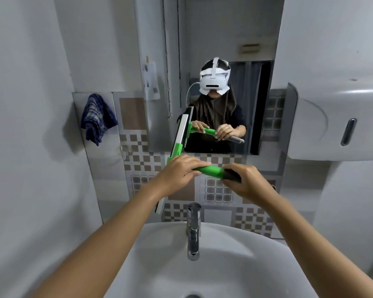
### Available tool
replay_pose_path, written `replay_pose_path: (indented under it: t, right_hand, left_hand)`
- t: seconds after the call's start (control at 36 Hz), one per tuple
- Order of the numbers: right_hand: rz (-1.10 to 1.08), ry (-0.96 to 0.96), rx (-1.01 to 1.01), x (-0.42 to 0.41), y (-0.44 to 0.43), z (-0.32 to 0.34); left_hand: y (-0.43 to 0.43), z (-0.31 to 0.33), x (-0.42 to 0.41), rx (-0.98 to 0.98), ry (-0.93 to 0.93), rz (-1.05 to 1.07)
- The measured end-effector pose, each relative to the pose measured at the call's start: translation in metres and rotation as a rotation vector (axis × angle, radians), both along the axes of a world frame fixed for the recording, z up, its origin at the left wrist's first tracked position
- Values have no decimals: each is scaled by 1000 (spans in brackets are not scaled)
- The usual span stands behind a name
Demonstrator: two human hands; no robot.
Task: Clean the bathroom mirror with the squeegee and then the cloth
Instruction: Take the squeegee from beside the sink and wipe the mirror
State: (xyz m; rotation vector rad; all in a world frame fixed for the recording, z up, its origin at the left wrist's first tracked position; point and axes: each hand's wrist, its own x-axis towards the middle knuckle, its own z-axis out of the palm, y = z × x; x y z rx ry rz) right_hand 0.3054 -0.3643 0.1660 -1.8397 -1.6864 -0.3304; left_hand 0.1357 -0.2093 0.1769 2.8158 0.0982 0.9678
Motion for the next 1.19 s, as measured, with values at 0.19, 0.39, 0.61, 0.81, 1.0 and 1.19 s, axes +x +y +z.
replay_pose_path:
  t: [0.19,0.39,0.61,0.81,1.0,1.19]
  right_hand:
    - [-106,-132,109,-13,5,19]
    - [-109,-323,96,-17,28,68]
    - [-174,-525,297,-17,71,166]
    - [-274,-544,420,-12,107,259]
    - [-382,-599,524,3,138,340]
    - [-400,-646,544,11,166,383]
  left_hand:
    - [0,19,-1,69,-155,-52]
    - [24,58,-4,86,-239,-78]
    - [71,151,1,223,-429,-27]
    - [127,221,4,175,-705,241]
    - [173,196,15,-110,-657,476]
    - [203,137,54,-117,-577,558]
